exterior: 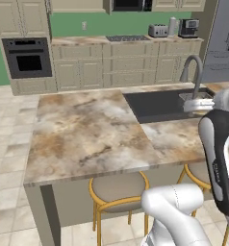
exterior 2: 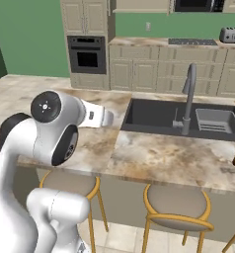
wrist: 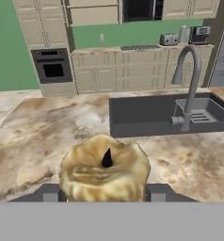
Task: Get the candle and the beer from the cabinet and move them to the dining counter.
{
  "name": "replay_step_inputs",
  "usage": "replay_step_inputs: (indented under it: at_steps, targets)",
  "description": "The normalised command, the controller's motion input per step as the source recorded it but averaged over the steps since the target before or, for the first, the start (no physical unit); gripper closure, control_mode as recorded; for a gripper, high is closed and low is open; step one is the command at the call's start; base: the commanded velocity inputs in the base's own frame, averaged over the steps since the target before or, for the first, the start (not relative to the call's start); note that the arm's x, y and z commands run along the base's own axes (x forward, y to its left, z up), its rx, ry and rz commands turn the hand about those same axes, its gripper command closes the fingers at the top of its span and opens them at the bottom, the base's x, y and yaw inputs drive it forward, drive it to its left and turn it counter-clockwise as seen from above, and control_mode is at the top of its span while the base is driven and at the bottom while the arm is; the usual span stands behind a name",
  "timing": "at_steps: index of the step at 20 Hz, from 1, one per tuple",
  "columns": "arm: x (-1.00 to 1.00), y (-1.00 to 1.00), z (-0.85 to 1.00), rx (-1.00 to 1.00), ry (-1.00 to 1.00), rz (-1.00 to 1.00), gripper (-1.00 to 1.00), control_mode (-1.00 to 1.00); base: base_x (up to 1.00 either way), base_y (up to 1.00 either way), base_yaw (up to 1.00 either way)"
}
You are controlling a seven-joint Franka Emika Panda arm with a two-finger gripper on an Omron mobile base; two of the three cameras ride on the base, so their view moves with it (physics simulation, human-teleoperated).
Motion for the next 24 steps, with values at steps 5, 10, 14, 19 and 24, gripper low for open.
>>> replay_step_inputs:
  at_steps: [5,10,14,19,24]
  targets:
    - [0.74,-0.18,-0.53,0.0,0.17,0.0,1.0,-1.0,0.0,0.0,0.0]
    - [0.71,-0.02,-0.49,-0.04,0.26,0.0,1.0,-1.0,0.0,0.0,0.0]
    - [0.73,0.0,-0.51,-0.03,0.25,0.0,1.0,-1.0,0.0,0.0,0.0]
    - [0.78,0.0,-0.56,0.0,0.14,0.01,1.0,-1.0,0.0,0.0,0.0]
    - [0.59,-0.08,-0.66,0.0,0.01,0.08,1.0,-1.0,0.0,0.0,0.0]
